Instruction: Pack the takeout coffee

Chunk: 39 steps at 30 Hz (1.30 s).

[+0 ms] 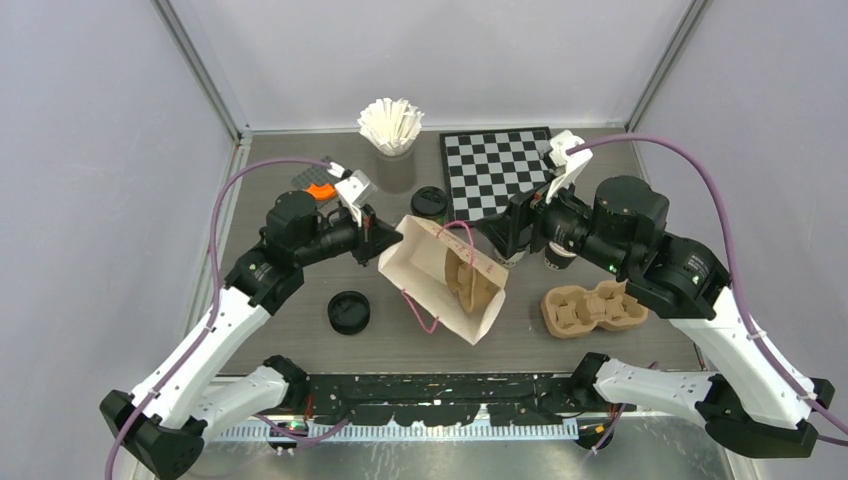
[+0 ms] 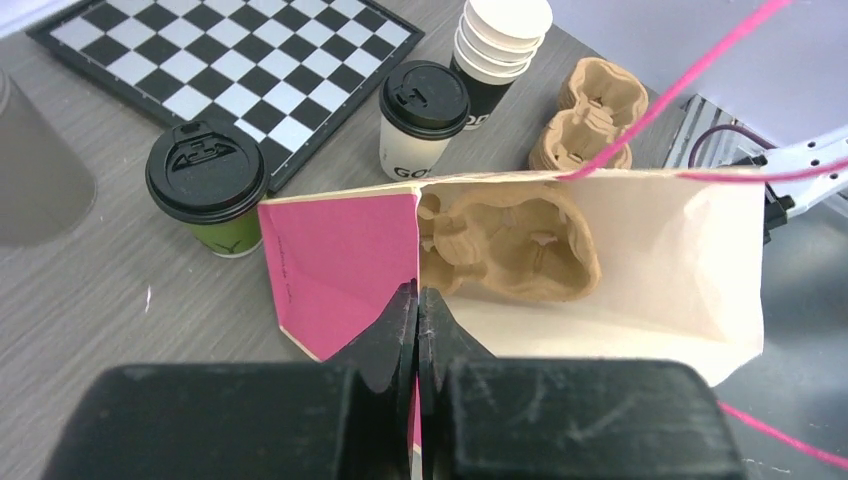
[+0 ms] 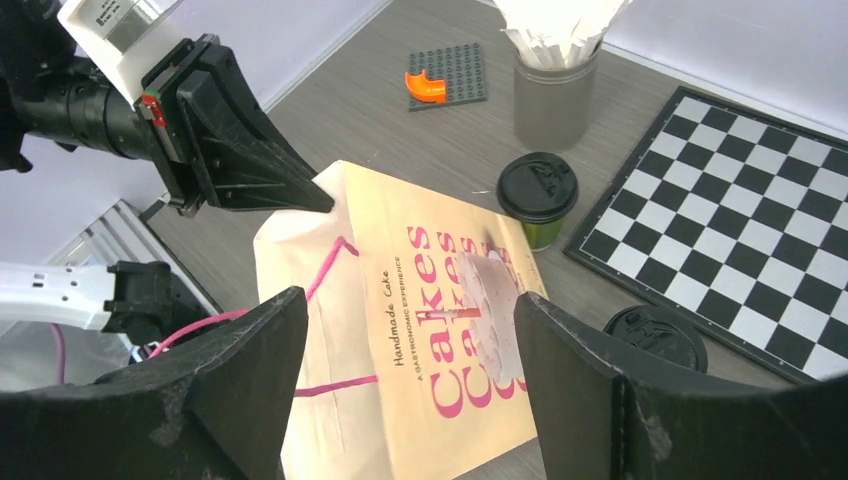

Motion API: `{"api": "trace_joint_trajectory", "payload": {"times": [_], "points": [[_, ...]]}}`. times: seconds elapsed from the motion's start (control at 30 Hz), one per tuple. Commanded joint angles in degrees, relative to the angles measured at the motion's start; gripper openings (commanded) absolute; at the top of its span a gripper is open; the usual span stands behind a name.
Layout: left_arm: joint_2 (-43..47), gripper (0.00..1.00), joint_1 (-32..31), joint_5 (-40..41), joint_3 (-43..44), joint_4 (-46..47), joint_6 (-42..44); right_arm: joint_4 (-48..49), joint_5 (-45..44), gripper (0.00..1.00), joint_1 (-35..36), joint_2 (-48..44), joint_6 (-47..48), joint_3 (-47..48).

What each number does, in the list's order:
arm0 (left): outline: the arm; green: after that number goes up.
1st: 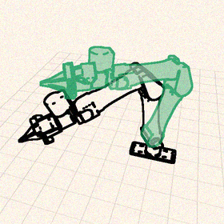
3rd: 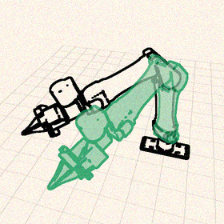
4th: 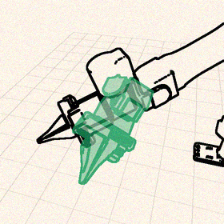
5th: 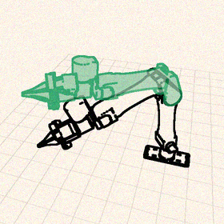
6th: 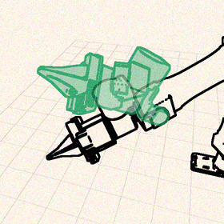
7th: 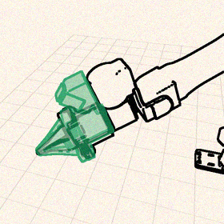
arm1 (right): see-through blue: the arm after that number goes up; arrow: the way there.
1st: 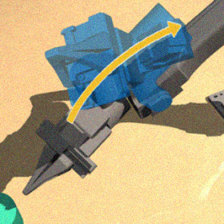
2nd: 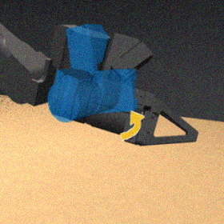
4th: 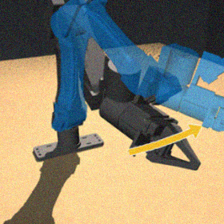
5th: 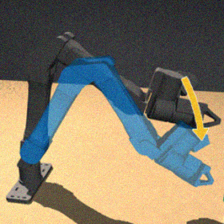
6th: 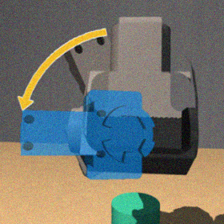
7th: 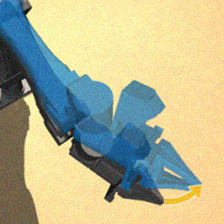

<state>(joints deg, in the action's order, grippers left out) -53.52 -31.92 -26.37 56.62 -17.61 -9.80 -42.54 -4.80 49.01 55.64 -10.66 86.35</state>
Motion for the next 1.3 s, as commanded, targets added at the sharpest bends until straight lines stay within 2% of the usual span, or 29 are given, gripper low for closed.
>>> {"api": "trace_joint_trajectory", "payload": {"times": [0.0,0.17,0.4,0.5,0.73,0.83,1.03,1.27], "points": [[1.18,0.00,-0.19,-3.22,1.18,4.16,6.15,0.57,3.54,0.78,0.31,-1.33,0.34,0.10],[-0.03,0.00,-0.24,2.87,4.27,0.06,2.56,-7.40,-1.23,0.67,0.29,2.30,-2.26,9.21],[-0.60,0.00,-0.17,13.75,8.94,-7.72,-6.73,-18.25,-6.26,0.63,0.66,11.89,-8.69,22.41],[-2.14,0.00,-0.20,14.41,11.91,-12.63,-8.54,-20.33,-7.28,0.62,0.97,14.62,-11.19,25.91],[-8.73,0.00,-0.24,18.63,20.77,-26.21,-13.26,-22.77,-7.08,0.58,1.15,15.83,-12.20,26.10],[-10.65,0.00,-0.23,18.72,22.83,-29.35,-13.89,-22.58,-5.75,0.58,1.17,15.73,-11.69,25.83],[-8.86,0.00,-0.24,18.00,20.46,-25.81,-16.26,-24.34,-4.21,0.55,1.75,17.22,-14.06,26.52],[-7.63,0.00,-0.25,16.15,18.17,-22.73,-22.44,-22.99,-5.92,0.51,6.80,18.16,-18.21,23.81]]}}
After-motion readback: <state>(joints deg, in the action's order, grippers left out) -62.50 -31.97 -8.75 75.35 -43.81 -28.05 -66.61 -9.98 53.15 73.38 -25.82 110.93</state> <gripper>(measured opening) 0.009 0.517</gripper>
